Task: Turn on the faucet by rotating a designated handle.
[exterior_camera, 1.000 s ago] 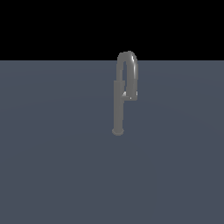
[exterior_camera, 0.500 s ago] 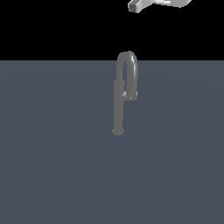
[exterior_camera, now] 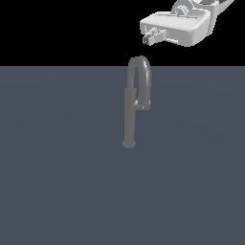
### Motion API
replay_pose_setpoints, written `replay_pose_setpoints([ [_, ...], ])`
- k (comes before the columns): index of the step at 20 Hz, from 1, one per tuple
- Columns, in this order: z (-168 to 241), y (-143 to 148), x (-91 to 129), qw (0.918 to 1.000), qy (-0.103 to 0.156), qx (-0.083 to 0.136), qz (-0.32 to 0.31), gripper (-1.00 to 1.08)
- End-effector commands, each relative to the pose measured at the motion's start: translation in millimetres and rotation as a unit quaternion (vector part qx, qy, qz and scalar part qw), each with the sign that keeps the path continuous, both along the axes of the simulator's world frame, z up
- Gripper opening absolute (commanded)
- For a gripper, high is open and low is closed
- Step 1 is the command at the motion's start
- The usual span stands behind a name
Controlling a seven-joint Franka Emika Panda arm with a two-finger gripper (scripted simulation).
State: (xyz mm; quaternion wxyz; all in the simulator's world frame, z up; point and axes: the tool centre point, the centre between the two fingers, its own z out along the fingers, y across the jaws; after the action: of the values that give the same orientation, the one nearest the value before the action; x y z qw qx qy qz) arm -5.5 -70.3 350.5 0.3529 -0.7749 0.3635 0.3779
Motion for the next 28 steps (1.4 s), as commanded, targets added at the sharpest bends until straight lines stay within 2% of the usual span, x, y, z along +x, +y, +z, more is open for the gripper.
replay_pose_setpoints([
  [1, -17, -4, 9, 0.9989, 0.028, 0.028, -0.024, -1.0],
  [6, -54, -8, 24, 0.9904, 0.083, 0.082, -0.074, -1.0],
  [11, -89, -9, 33, 0.975, 0.134, 0.131, -0.12, -1.0],
  [15, -112, -8, 37, 0.9617, 0.165, 0.161, -0.148, -1.0],
  [19, -128, -6, 38, 0.9507, 0.187, 0.182, -0.168, -1.0],
  [22, -136, -5, 39, 0.9453, 0.197, 0.192, -0.176, -1.0],
  [28, -139, -4, 39, 0.9429, 0.201, 0.196, -0.18, -1.0],
])
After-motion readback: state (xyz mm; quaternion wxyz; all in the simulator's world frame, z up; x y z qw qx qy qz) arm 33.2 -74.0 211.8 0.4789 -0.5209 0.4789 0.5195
